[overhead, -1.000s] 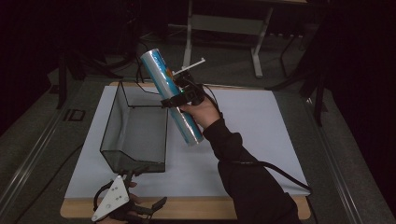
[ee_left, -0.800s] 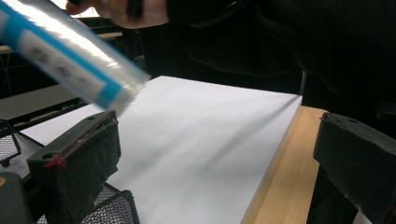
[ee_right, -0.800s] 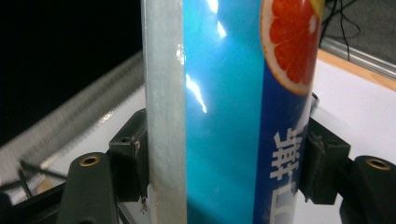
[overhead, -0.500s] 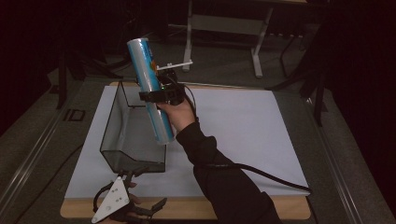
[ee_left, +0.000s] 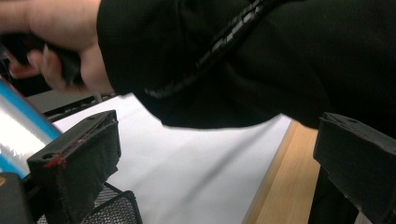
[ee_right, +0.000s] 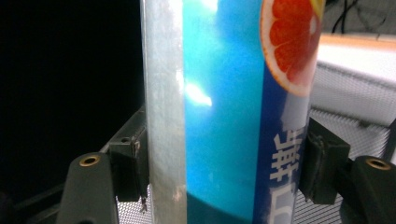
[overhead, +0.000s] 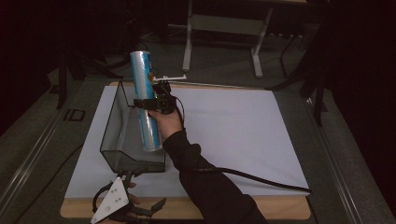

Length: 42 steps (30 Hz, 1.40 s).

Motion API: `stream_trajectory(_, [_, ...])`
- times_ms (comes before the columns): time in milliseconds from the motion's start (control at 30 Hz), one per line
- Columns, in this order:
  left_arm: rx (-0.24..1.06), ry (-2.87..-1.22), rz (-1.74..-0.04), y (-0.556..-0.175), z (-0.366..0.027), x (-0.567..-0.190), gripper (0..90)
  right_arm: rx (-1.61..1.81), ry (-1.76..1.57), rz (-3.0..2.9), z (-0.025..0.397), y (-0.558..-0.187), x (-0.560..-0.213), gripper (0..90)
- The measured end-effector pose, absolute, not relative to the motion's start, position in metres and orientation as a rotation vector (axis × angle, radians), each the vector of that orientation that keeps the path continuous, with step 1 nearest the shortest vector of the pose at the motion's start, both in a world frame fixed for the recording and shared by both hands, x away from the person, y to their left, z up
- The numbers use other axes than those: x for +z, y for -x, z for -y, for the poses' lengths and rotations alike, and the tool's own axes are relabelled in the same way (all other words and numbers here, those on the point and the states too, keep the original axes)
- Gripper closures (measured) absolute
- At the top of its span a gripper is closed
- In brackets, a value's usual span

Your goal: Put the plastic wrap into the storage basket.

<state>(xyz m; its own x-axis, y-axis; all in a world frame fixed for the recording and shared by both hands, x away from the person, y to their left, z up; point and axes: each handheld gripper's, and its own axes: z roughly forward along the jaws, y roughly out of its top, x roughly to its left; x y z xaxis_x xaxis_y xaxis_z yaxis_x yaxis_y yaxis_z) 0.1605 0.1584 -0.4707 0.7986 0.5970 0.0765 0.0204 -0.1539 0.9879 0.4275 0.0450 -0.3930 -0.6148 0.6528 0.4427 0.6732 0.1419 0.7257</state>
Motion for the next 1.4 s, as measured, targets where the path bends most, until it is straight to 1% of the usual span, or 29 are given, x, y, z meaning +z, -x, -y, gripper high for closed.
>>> stream_trajectory(200, [0.548,-1.666,-0.493,-0.16,-0.159,-0.471,1.3,-1.459,1.458,2.358,-0.049,-0.427,-0.421,31.6])
stream_trajectory(567, [0.542,-1.666,-0.493,-0.16,-0.159,-0.471,1.3,-1.326,1.55,2.426,-0.052,-0.419,-0.449,31.6])
stream_trajectory(933, [0.54,-1.666,-0.493,-0.16,-0.159,-0.471,1.3,-1.309,1.615,2.435,-0.05,-0.417,-0.456,30.8])
stream_trajectory(1067, [0.536,-1.665,-0.492,-0.16,-0.158,-0.471,1.3,-1.217,1.561,2.608,-0.06,-0.416,-0.461,27.1])
stream_trajectory(1233, [0.532,-1.664,-0.493,-0.16,-0.159,-0.471,1.3,-1.165,1.576,2.625,-0.063,-0.42,-0.471,25.5])
stream_trajectory(1333, [0.529,-1.665,-0.493,-0.161,-0.159,-0.471,1.3,-1.119,1.577,2.731,-0.066,-0.42,-0.475,21.7])
stream_trajectory(1400, [0.53,-1.667,-0.489,-0.16,-0.158,-0.471,1.3,-1.117,1.568,2.761,-0.067,-0.419,-0.474,20.9])
